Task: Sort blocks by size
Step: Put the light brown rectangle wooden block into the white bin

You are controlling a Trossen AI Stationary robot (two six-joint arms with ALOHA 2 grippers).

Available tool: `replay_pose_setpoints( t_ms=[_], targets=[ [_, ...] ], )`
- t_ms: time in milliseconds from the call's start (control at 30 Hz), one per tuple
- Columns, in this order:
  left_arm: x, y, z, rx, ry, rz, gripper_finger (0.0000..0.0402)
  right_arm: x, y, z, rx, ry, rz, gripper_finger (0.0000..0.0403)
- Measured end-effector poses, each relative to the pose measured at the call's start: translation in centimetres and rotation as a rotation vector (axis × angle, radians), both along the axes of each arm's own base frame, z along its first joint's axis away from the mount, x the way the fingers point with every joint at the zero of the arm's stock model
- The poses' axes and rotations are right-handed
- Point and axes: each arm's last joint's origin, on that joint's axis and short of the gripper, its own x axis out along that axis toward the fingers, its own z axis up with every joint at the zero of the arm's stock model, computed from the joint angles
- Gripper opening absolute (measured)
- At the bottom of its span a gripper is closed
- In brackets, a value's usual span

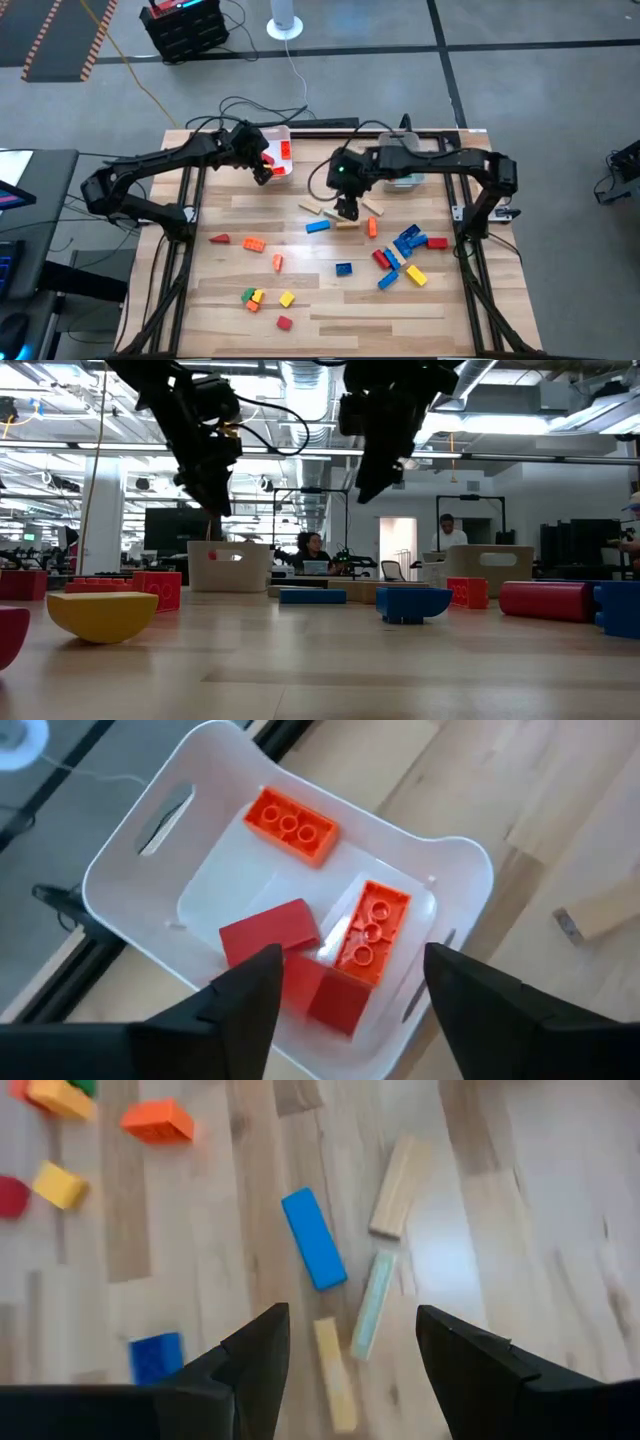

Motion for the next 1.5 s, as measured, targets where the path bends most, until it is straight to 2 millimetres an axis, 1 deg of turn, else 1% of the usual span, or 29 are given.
replay_pose_setpoints(
  t_ms=[33,167,233,333,467,600,767,833,900,1100,1200,1267,1300,1367,1500],
  targets=[
    [0.0,0.0,0.1,-0.006,-0.008,0.012,0.0245,0.2,0.3,-0.3,-0.019,0.005,0.012,0.0244],
    [0.0,-0.1,0.9,-0.052,-0.045,0.069,0.0248,1.6,0.9,-2.5,-0.084,0.058,0.003,0.0244],
    [0.0,-0.1,1.3,-0.080,-0.061,0.085,0.0247,2.3,1.1,-4.2,-0.084,0.093,0.007,0.0244],
    [-0.2,-0.3,2.2,-0.096,-0.052,0.081,0.0245,3.1,1.0,-6.1,-0.060,0.120,-0.033,0.0244],
    [-0.7,-0.6,3.6,-0.092,-0.015,0.054,0.0245,3.7,0.9,-8.0,-0.025,0.159,-0.094,0.0244],
    [-1.5,-1.1,5.1,-0.051,-0.014,0.026,0.0245,4.2,1.0,-9.3,-0.007,0.173,-0.126,0.0244],
    [-2.9,-1.8,6.6,-0.019,-0.051,0.029,0.0244,4.6,1.4,-9.9,-0.044,0.174,-0.139,0.0242],
    [-3.3,-2.0,6.9,-0.015,-0.063,0.032,0.0244,4.5,1.4,-10.4,-0.077,0.201,-0.150,0.0232],
    [-3.6,-2.3,7.2,-0.019,-0.076,0.041,0.0244,4.7,1.3,-10.7,-0.083,0.201,-0.146,0.0211],
    [-4.0,-2.6,7.3,-0.047,-0.092,0.046,0.0244,4.6,1.0,-11.9,-0.090,0.247,-0.126,0.0120],
    [-4.0,-2.6,7.3,-0.058,-0.099,0.061,0.0244,4.3,0.5,-11.5,-0.096,0.249,-0.119,0.0083],
    [-3.9,-2.6,7.3,-0.075,-0.113,0.064,0.0244,4.0,-0.2,-10.9,-0.095,0.243,-0.120,0.0081],
    [-3.8,-2.6,7.3,-0.085,-0.127,0.058,0.0244,3.8,-0.7,-10.3,-0.096,0.233,-0.127,0.0081],
    [-3.5,-2.8,7.3,-0.096,-0.158,0.044,0.0244,3.3,-1.7,-8.7,-0.101,0.189,-0.145,0.0081],
    [-2.4,-3.3,6.9,-0.099,-0.224,0.011,0.0244,2.1,-3.4,-4.1,-0.123,0.036,-0.165,0.0081]
  ],
)
